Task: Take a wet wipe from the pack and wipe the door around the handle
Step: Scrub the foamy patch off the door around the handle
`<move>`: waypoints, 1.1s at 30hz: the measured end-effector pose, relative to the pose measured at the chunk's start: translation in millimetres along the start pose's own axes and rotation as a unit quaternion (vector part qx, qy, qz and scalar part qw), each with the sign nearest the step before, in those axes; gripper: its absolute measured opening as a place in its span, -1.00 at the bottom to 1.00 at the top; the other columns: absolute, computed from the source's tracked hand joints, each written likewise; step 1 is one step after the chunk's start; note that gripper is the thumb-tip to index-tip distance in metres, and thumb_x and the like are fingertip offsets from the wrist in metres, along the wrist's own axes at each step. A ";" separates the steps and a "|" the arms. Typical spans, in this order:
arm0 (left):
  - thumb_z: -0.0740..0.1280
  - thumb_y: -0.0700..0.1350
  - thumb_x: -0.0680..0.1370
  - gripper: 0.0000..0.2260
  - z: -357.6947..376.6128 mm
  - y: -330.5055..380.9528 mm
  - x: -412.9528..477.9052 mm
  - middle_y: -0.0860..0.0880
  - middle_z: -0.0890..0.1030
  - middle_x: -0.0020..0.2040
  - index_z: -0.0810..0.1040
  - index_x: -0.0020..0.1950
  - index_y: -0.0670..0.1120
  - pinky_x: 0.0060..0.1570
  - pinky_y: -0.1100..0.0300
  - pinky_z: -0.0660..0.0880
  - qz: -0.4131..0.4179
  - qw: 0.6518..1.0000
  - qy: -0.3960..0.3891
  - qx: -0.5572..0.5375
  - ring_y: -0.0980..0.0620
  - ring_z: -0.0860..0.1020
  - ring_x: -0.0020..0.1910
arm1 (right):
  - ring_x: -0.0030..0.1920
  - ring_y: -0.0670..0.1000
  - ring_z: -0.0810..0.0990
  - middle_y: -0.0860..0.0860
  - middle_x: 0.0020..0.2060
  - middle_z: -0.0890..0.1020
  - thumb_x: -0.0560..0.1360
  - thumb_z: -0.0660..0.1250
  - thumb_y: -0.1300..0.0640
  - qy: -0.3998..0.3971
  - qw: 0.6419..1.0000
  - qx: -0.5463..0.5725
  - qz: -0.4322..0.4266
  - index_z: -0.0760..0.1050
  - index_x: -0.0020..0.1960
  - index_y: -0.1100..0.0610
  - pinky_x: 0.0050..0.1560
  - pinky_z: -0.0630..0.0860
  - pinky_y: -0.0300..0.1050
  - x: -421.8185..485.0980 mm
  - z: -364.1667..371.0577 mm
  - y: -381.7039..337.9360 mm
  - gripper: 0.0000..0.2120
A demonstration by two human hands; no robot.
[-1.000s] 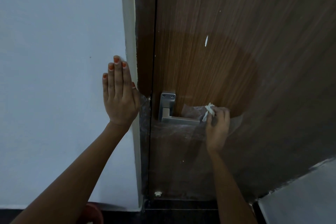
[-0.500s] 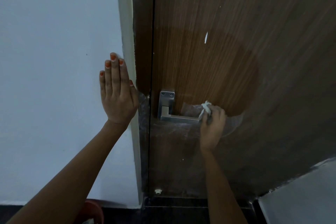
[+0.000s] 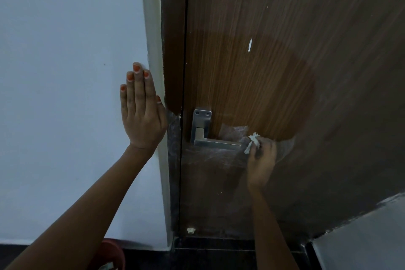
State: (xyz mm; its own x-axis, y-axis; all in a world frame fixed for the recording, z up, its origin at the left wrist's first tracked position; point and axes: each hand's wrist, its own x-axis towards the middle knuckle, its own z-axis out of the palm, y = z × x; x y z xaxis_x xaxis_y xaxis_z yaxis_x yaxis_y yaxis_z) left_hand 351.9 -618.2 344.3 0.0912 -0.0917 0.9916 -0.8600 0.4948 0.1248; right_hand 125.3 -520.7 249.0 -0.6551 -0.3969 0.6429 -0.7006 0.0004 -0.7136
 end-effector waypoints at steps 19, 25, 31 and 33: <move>-0.03 -0.16 0.68 -0.66 -0.2 1.0 1.6 -0.39 0.47 0.25 0.25 0.37 -0.31 0.49 0.16 -0.04 -0.004 1.000 0.005 -0.001 0.11 -0.08 0.52 | -0.05 0.16 0.60 0.31 0.00 0.61 0.47 0.33 0.31 0.189 0.929 0.106 0.299 0.51 0.08 0.36 -0.08 0.46 -0.23 16.9 -11.4 33.1 -0.79; -0.02 -0.18 0.67 -0.67 0.2 -0.3 0.8 -0.38 0.46 0.26 0.26 0.38 -0.32 0.50 0.15 -0.04 -0.003 1.000 0.005 0.002 0.10 -0.07 0.53 | -0.15 -0.05 0.54 0.13 -0.07 0.57 0.48 0.33 0.30 0.167 0.962 0.105 0.189 0.52 0.07 0.33 -0.16 0.46 -0.43 30.5 -13.2 13.1 -0.82; -0.03 -0.18 0.67 -0.67 0.7 -0.6 0.0 -0.38 0.47 0.25 0.25 0.37 -0.32 0.50 0.15 -0.04 -0.001 1.000 0.005 0.002 0.10 -0.07 0.53 | -0.06 0.00 0.54 0.26 0.05 0.59 0.48 0.31 0.30 0.236 0.903 0.134 0.333 0.50 0.12 0.36 -0.07 0.49 -0.29 30.7 -15.3 36.7 -0.76; -0.03 -0.17 0.67 -0.67 1.3 -0.5 0.0 -0.38 0.47 0.25 0.25 0.37 -0.32 0.50 0.16 -0.05 -0.001 1.000 0.005 -0.003 0.10 -0.07 0.53 | -0.05 0.04 0.53 0.32 0.06 0.58 0.47 0.31 0.34 0.218 0.896 0.130 0.365 0.48 0.13 0.42 -0.14 0.45 -0.39 19.3 -11.6 41.4 -0.74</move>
State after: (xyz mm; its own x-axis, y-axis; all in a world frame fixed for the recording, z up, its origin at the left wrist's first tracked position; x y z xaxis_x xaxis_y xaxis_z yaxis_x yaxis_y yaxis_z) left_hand 351.7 -619.5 344.2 0.0990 -0.0838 0.9916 -0.8566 0.4999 0.1278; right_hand 80.4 -517.6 235.1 -0.9997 0.0179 -0.0140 0.0117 -0.1231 -0.9923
